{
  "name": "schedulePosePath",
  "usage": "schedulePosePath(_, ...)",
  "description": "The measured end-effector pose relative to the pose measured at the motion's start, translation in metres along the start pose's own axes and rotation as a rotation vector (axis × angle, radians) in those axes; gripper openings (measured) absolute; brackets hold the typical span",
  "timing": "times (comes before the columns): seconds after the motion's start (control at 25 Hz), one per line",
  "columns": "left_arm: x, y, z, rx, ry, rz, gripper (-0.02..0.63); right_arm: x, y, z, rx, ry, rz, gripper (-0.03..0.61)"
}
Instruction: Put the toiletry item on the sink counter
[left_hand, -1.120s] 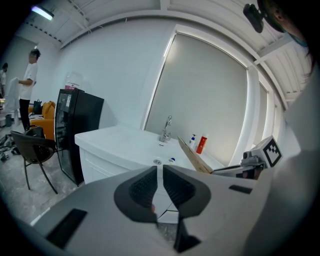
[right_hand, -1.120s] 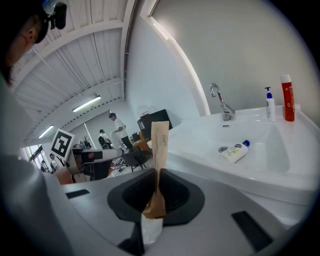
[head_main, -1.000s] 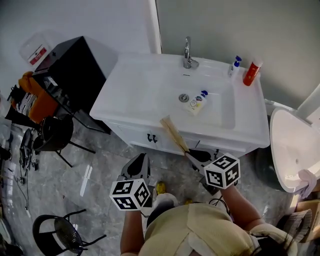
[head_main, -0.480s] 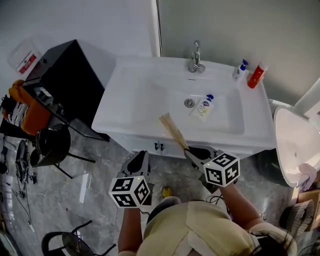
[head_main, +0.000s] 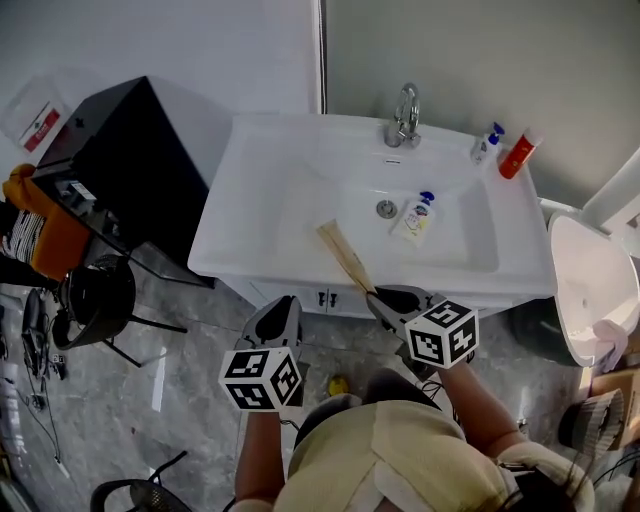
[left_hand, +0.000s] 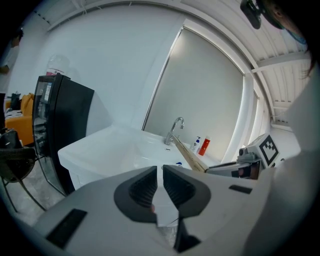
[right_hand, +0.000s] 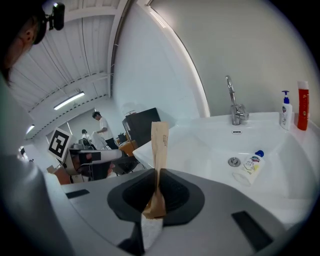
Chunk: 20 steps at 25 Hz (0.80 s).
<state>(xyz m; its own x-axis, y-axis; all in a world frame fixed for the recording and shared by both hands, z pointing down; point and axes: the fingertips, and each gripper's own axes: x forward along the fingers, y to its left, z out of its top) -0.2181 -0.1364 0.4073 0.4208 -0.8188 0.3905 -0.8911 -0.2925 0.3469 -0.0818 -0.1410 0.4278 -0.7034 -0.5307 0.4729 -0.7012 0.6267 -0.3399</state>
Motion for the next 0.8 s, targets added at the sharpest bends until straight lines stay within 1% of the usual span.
schedulePosePath(0.16,0.008,0.009,0.003,-0.013,0.002,-0.006,0.069,0.011,0.0,0.005,-0.002,0.008,0.003,0.051)
schedulePosePath(0.32,0.021,0.016,0.01,-0.01,0.006,-0.008,0.069,0.023,-0.01,0.013,0.003,0.01,0.001,0.051)
schedulePosePath(0.48,0.035,0.026,0.016,-0.019,0.0,0.017,0.069,0.036,-0.024,0.02,0.003,0.013,0.017,0.051)
schedulePosePath(0.8,0.074,0.035,0.043,-0.024,-0.022,0.055,0.069,0.065,-0.057,0.051,-0.021,0.024,0.061,0.051)
